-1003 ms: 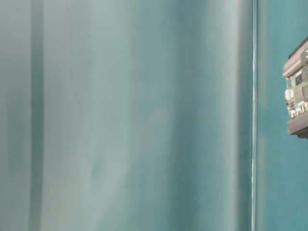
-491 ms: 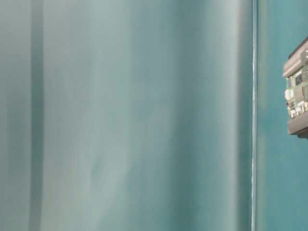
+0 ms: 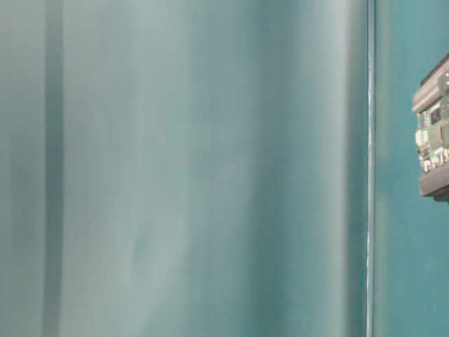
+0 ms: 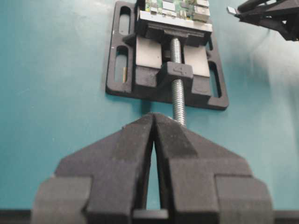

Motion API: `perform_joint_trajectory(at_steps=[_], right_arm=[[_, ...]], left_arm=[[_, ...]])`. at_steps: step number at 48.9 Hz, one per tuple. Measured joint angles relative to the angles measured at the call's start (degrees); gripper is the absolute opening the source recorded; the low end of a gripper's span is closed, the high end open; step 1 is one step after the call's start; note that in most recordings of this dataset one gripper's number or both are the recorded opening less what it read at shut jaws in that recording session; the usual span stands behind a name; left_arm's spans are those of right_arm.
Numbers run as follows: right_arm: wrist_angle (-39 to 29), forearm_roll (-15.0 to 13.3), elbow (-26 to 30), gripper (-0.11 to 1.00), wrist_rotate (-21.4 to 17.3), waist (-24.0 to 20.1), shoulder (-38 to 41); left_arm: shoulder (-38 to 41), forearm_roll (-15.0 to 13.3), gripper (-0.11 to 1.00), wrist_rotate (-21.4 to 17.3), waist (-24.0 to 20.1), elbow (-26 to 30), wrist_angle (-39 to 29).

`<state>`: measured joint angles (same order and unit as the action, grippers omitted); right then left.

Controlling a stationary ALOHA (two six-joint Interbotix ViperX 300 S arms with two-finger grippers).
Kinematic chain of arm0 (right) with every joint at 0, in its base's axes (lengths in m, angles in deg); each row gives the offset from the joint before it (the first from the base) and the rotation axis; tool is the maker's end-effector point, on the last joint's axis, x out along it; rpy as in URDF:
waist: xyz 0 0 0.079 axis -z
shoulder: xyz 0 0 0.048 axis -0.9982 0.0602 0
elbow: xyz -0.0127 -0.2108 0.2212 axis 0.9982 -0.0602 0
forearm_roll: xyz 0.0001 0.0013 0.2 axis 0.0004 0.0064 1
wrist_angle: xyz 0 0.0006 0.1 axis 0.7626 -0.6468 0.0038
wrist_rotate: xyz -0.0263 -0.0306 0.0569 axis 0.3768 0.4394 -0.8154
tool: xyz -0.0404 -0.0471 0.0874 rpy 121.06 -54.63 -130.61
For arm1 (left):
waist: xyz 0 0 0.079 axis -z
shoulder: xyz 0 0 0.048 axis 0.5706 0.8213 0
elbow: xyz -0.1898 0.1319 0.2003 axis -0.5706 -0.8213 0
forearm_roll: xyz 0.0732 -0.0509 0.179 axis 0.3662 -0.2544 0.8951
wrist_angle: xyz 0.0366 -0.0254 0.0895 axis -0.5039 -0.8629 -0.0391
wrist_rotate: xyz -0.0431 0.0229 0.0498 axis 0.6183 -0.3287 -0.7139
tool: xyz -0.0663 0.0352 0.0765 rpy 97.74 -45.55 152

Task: Insert the USB into the fixed PCB.
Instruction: 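Carry the USB plug with the right gripper toward the board's USB port, then align the plug with the lower-right USB port and push it in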

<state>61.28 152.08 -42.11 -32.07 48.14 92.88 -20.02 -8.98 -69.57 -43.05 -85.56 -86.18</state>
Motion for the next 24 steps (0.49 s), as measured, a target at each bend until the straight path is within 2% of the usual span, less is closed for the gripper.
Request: perform_joint_trajectory(at_steps=[14,24], right_arm=[[0.53,0.18,0.0,0.22,0.44,1.32,-0.26],[0.62,0.26,-0.18,0.21,2.2,1.93,-1.14]], left_arm=[[0.0,0.0,0.06,0.0,0.0,0.0,0.0],[0.09,0.0,0.06,0.09,0.0,0.0,0.0]])
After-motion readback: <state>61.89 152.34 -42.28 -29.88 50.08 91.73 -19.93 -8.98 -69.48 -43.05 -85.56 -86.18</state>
